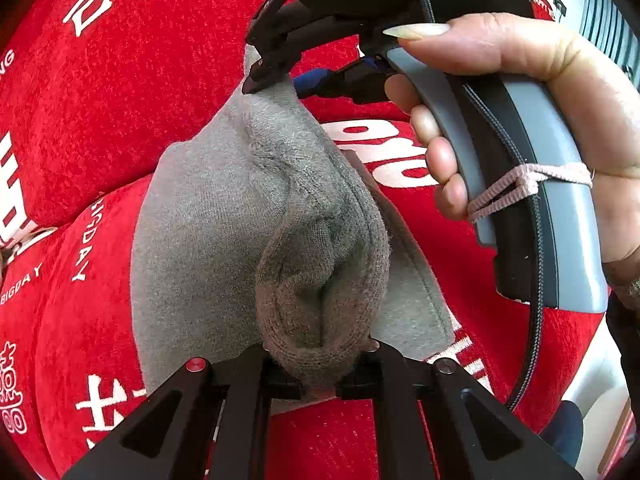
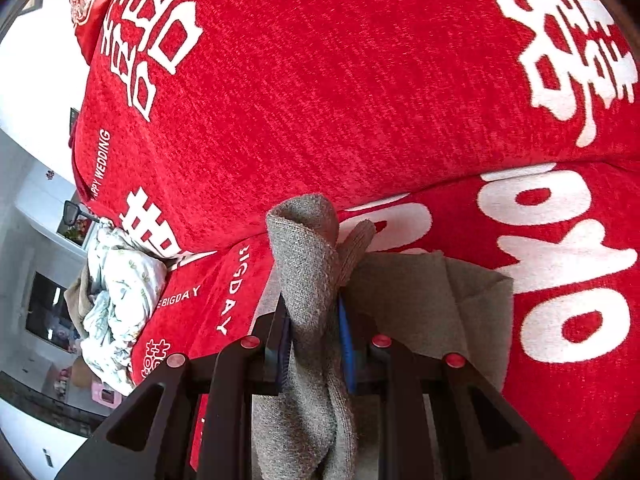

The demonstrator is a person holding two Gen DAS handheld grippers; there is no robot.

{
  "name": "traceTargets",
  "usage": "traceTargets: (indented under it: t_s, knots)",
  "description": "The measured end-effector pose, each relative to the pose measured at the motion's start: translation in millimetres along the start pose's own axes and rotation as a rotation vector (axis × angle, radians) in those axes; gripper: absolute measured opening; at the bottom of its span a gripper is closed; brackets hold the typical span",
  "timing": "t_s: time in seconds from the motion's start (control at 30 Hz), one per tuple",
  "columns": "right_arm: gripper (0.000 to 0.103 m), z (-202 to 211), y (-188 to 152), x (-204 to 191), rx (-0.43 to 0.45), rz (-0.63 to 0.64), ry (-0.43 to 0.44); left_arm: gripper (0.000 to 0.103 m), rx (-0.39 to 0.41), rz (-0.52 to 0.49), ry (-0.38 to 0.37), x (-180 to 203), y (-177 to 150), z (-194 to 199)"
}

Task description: Fold small clothes

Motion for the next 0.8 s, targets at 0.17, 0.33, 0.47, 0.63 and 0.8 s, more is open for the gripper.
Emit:
traceTargets:
  t_s: [0.17, 0.33, 0.47, 0.63, 0.8]
  knots:
    - [0.023, 6.9, -0.8, 8.2, 0.004, 0.006, -0.005, 0.009, 0.0, -0.027, 0.008, 8.6, 1.6, -5.6]
    - [0.023, 10.2, -0.5, 14.4, 0.009, 0.008, 0.007, 0.009, -0.008, -0.041, 0.011, 13.2, 3.7, -10.8]
    - [0.023, 5.5, -1.5, 21.8, 0.005, -0.008, 0.014, 0.009, -0.023, -0.041, 0.021, 13.1, 1.5, -15.4]
    - [0.023, 4.9, -2.6, 29.9, 0.007, -0.025, 0.027, 0.009, -0.034, -0.044, 0.025, 18.1, 2.4, -19.2]
    - [0.023, 7.4, -1.3, 34.3, 0.011, -0.032, 0.032, 0.009, -0.038, -0.037, 0.009, 19.3, 4.0, -19.9]
Point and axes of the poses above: each gripper's, at about its wrist camera, not at the fingertips, and z roughly against the way its jaws point, x to its right, y to its top, the point moved 5 cm from there along -z, roughly the way its jaws point, and after that the axes turned 1 degree about -y, right-handed, at the moved point
